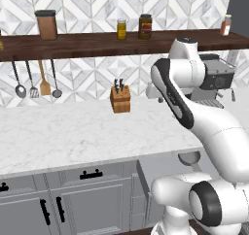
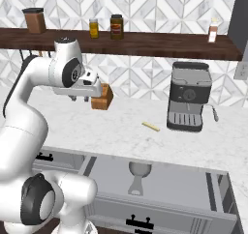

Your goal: Pick the measuring cup from the drawer and place it on the counter.

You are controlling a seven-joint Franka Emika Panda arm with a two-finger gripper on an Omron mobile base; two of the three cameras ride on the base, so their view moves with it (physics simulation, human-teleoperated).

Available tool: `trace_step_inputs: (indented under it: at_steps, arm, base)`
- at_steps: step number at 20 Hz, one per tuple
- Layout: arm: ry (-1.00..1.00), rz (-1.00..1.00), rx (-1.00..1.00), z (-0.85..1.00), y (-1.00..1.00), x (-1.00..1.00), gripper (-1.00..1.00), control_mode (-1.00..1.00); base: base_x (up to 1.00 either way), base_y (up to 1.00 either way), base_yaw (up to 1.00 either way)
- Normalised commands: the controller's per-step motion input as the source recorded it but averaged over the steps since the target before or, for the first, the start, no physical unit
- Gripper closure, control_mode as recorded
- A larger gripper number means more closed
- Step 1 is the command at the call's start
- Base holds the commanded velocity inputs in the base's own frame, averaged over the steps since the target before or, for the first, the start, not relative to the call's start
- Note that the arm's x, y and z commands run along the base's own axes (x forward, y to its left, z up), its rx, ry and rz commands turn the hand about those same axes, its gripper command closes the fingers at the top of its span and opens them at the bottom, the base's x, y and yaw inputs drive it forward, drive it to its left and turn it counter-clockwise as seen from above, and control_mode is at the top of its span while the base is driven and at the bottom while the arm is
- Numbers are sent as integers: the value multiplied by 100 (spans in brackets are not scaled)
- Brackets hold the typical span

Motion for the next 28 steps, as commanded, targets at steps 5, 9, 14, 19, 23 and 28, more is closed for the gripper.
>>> trace_step_inputs:
  at_steps: [5,9,14,19,23,28]
  arm:
    - [0,-1,0,-2,-12,-41,-100,-100]
    - [0,-3,-1,-19,-28,-83,-100,-100]
    - [-4,-2,0,-46,-5,-39,-100,-100]
    - [-23,0,0,-44,0,0,-100,-100]
    - [-10,0,0,-16,0,27,-100,100]
    - [0,0,0,0,0,0,-100,100]
  base:
    - [0,0,0]
    - [0,0,0]
    - [0,0,0]
    - [0,0,0]
    - [2,1,0]
    - [-32,42,-14]
